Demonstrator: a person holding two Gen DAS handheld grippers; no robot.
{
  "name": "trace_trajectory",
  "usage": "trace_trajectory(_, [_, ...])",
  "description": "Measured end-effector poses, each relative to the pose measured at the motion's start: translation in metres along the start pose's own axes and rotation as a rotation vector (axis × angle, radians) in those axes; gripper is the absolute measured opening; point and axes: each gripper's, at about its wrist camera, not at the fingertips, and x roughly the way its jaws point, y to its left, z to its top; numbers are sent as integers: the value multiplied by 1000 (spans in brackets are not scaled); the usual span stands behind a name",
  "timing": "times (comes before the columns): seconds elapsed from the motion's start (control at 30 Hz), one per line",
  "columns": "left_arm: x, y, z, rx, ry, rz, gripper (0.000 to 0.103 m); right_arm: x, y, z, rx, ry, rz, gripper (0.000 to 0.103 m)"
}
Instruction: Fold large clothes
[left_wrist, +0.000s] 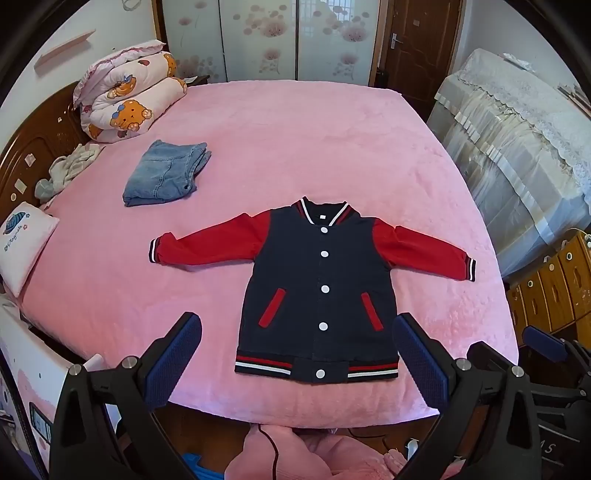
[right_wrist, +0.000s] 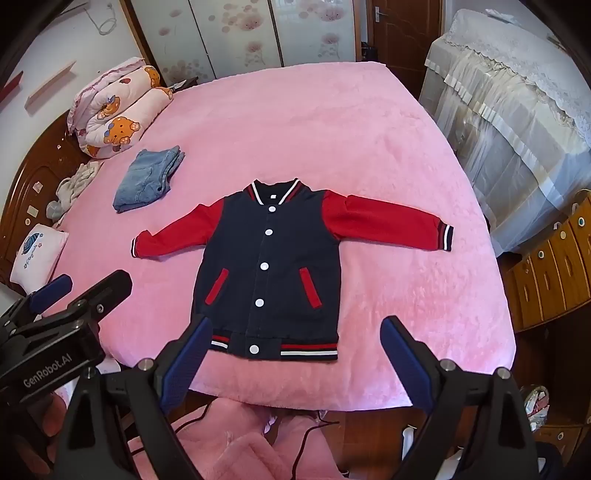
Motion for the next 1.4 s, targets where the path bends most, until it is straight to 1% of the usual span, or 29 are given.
trace_trajectory(0.17, [0, -3, 3, 4, 5, 4, 102, -1, 0, -1, -1, -2, -2, 93])
trace_trajectory(0.23, [0, 3, 2, -4, 6, -9, 102, -1, -1, -1, 0, 0, -1, 93])
trace_trajectory(0.37, [-5, 1, 0, -4, 3, -5, 102, -1, -2, -1, 0, 1, 2, 93])
trace_trajectory(0.67, [-3, 3, -1, -1, 3, -1, 102, 0, -5, -2, -1, 2, 1, 93])
trace_trajectory(0.73, [-2, -4, -4, -1, 1, 6, 102, 0, -6, -2, -1, 2, 1, 93])
trace_trajectory(1.0, [-2, -4, -3, -1, 3, 5, 102, 2, -10, -2, 9, 11, 4, 93])
trace_trajectory(1.2, [-4, -13, -7, 9, 0, 10, 102, 4, -17, -3, 29, 23, 4, 93])
trace_trajectory(1.4, [-1, -17, -7, 23, 22, 17, 102, 8, -23, -4, 41, 19, 12, 93])
